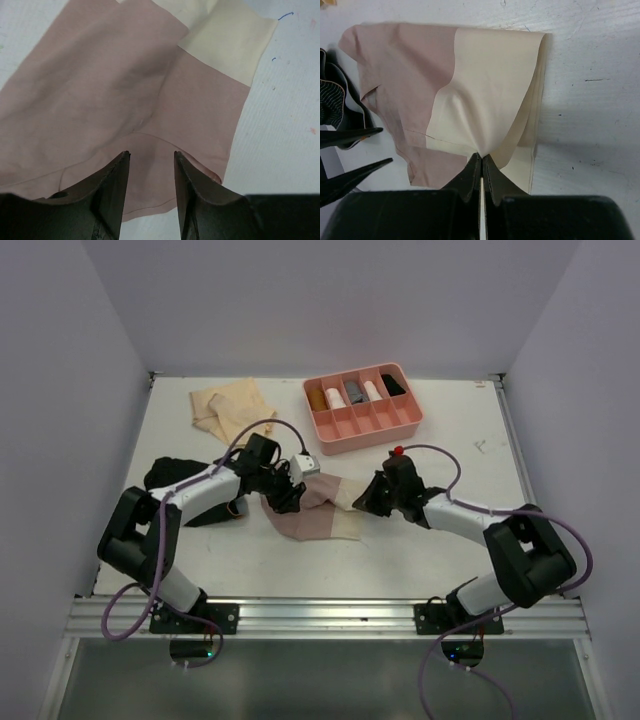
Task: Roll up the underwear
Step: Fold the underwear
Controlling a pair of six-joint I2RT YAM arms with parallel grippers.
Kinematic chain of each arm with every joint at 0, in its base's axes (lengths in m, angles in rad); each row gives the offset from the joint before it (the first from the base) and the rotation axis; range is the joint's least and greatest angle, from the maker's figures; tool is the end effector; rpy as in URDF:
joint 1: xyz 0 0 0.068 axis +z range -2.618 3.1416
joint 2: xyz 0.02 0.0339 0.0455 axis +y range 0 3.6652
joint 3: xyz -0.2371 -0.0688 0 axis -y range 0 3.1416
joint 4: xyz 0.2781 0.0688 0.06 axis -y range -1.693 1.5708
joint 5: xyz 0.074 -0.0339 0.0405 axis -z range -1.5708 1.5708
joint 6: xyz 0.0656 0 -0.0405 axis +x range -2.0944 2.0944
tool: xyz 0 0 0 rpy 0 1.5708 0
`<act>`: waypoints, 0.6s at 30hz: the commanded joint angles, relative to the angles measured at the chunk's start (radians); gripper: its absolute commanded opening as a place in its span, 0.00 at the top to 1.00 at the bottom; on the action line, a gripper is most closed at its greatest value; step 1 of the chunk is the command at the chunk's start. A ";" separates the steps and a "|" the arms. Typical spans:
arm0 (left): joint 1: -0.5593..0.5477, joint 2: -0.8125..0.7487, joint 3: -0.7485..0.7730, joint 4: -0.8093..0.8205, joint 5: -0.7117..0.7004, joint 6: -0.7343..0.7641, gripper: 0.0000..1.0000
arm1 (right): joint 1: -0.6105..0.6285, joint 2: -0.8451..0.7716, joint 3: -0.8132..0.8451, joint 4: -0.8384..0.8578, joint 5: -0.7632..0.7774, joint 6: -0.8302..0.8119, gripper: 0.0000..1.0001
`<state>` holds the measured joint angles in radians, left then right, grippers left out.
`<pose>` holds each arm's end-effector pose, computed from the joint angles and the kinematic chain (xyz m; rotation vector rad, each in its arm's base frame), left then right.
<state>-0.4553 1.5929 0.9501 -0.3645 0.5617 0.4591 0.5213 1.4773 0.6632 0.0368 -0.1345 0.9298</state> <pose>0.3017 -0.1866 0.1224 1.2858 2.1427 -0.7170 0.2831 0.1727 0.0911 0.4396 2.4712 0.8239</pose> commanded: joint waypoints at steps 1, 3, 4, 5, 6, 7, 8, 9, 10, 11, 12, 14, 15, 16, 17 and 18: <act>-0.068 -0.047 -0.036 0.108 -0.120 0.000 0.55 | -0.006 -0.051 0.003 -0.024 -0.004 -0.019 1.00; -0.082 -0.040 -0.043 0.148 -0.164 -0.014 0.55 | -0.003 -0.061 0.007 -0.034 -0.001 -0.025 1.00; -0.091 -0.036 -0.047 0.163 -0.181 -0.019 0.55 | -0.004 -0.066 0.010 -0.063 0.004 -0.026 1.00; -0.094 -0.036 -0.047 0.174 -0.195 -0.023 0.55 | -0.004 -0.068 0.012 -0.069 0.007 -0.031 1.00; -0.098 -0.031 -0.048 0.194 -0.212 -0.023 0.55 | -0.004 -0.072 0.013 -0.074 0.007 -0.029 1.00; -0.109 -0.025 -0.051 0.203 -0.221 -0.023 0.54 | -0.006 -0.074 0.018 -0.084 0.009 -0.029 1.00; -0.115 -0.024 -0.054 0.213 -0.229 -0.020 0.54 | -0.007 -0.074 0.019 -0.084 0.010 -0.029 1.00; -0.131 -0.016 -0.062 0.234 -0.250 -0.019 0.54 | -0.007 -0.074 0.021 -0.090 0.009 -0.031 1.00; -0.138 -0.011 -0.066 0.245 -0.261 -0.019 0.53 | -0.007 -0.068 0.030 -0.095 0.010 -0.032 1.00; -0.144 -0.010 -0.071 0.254 -0.264 -0.019 0.53 | -0.007 -0.066 0.032 -0.097 0.010 -0.034 1.00; -0.149 -0.005 -0.076 0.272 -0.269 -0.019 0.53 | -0.007 -0.061 0.035 -0.098 0.010 -0.034 1.00; -0.163 0.006 -0.077 0.283 -0.269 -0.017 0.54 | -0.010 -0.054 0.041 -0.109 0.010 -0.037 1.00; -0.172 0.012 -0.077 0.291 -0.264 -0.011 0.54 | -0.010 -0.051 0.041 -0.109 0.010 -0.037 1.00; -0.177 0.013 -0.079 0.295 -0.264 -0.008 0.55 | -0.012 -0.049 0.045 -0.117 0.012 -0.037 1.00; -0.183 0.015 -0.082 0.297 -0.263 -0.004 0.55 | -0.015 -0.046 0.047 -0.115 0.010 -0.037 1.00; -0.187 0.016 -0.082 0.295 -0.252 0.009 0.56 | -0.015 -0.046 0.047 -0.115 0.009 -0.037 1.00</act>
<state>-0.6266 1.5993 0.8768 -0.1448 0.3107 0.4492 0.5137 1.4326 0.6704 -0.0612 -0.1333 0.9108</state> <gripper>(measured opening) 0.447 0.014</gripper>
